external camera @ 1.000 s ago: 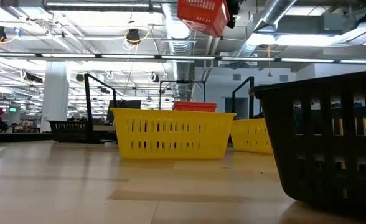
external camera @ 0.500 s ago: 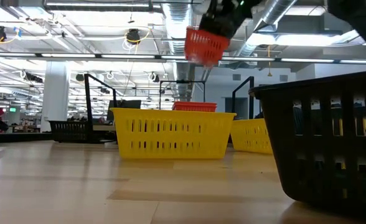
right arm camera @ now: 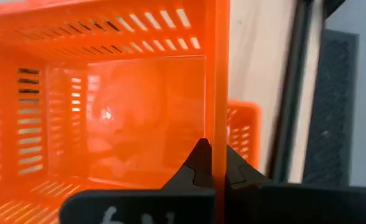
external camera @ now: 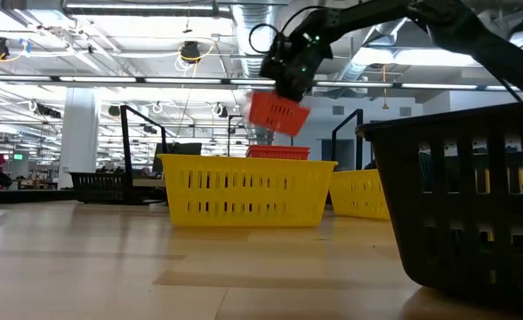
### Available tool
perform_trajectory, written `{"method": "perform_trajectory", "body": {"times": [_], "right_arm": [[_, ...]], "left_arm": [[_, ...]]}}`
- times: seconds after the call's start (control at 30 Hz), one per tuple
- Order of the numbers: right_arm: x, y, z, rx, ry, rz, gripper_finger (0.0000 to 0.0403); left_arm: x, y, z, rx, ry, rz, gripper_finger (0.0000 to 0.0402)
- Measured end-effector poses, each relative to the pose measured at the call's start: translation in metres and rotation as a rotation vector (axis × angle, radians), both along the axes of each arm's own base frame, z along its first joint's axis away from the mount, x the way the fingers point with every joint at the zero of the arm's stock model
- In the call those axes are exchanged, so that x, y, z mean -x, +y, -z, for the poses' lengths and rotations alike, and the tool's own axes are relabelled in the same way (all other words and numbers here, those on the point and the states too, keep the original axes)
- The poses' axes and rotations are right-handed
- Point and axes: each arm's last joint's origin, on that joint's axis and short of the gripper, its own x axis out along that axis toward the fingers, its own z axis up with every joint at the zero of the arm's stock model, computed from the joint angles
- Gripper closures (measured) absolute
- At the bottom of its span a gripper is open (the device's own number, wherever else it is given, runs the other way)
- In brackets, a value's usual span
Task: Stack baskets on shelf by color
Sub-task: Stack the orange bin on top of the orange bins on the shelf
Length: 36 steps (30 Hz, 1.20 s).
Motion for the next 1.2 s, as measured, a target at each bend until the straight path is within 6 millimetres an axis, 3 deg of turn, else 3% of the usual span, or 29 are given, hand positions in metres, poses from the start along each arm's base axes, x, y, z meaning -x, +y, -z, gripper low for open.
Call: {"method": "perform_trajectory", "body": {"times": [0.23,0.47,0.9,1.2], "right_arm": [[0.006,-0.008,0.01,0.073,0.112,0.023,0.0403],[0.015,-0.021,0.009,0.092,0.115,0.061,0.0403],[-0.004,-0.014,0.032,0.079,0.122,-0.019,0.0403],[-0.002,-0.016,0.032,0.059,0.126,0.002,0.0403]], "left_arm": [[-0.006,0.001,0.004,0.009,0.015,-0.004,0.0268],[-0.006,0.001,0.003,0.019,0.0,-0.026,0.0268],[-0.006,0.001,0.003,0.021,-0.002,-0.031,0.0268],[-0.006,0.001,0.004,0.024,-0.002,-0.033,0.0268]]}}
